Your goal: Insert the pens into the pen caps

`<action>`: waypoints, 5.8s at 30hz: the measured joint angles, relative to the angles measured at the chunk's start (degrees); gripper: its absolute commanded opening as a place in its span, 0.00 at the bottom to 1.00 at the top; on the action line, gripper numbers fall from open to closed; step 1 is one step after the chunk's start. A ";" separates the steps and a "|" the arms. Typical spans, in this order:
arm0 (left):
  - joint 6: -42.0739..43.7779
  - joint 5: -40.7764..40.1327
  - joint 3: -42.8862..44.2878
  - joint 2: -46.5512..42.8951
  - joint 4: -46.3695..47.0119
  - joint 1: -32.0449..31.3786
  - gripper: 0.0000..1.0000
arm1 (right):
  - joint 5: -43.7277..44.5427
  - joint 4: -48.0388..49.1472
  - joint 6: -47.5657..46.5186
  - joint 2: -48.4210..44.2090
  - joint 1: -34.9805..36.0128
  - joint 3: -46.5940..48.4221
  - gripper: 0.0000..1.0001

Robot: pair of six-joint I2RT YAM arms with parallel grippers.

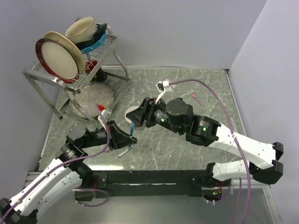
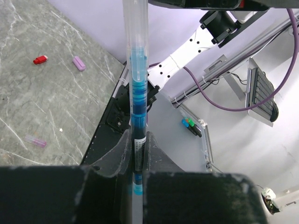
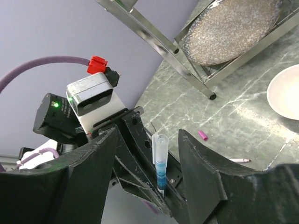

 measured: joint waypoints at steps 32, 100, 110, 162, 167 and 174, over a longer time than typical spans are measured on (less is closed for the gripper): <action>4.22 -1.90 5.77 10.14 -8.02 -1.36 0.01 | 3.87 14.51 3.37 -7.23 -0.96 -19.28 0.00; 18.69 -28.26 8.44 -4.68 -23.06 3.61 0.99 | -0.66 -16.96 -16.11 40.81 -47.63 0.87 0.40; 18.93 -28.85 8.41 -6.21 -23.23 3.61 1.00 | 0.13 -19.98 -11.26 39.30 -47.71 2.03 0.48; 19.06 -31.21 7.65 -10.49 -24.09 3.61 0.99 | -2.58 -26.99 23.45 50.95 -38.58 10.32 0.28; 19.04 -31.28 7.58 -10.67 -24.11 3.61 0.99 | -2.03 -25.00 21.97 49.77 -38.34 8.26 0.10; 18.93 -32.41 7.58 -12.04 -24.37 3.08 0.99 | -1.84 -19.23 17.77 46.29 -38.07 3.02 0.00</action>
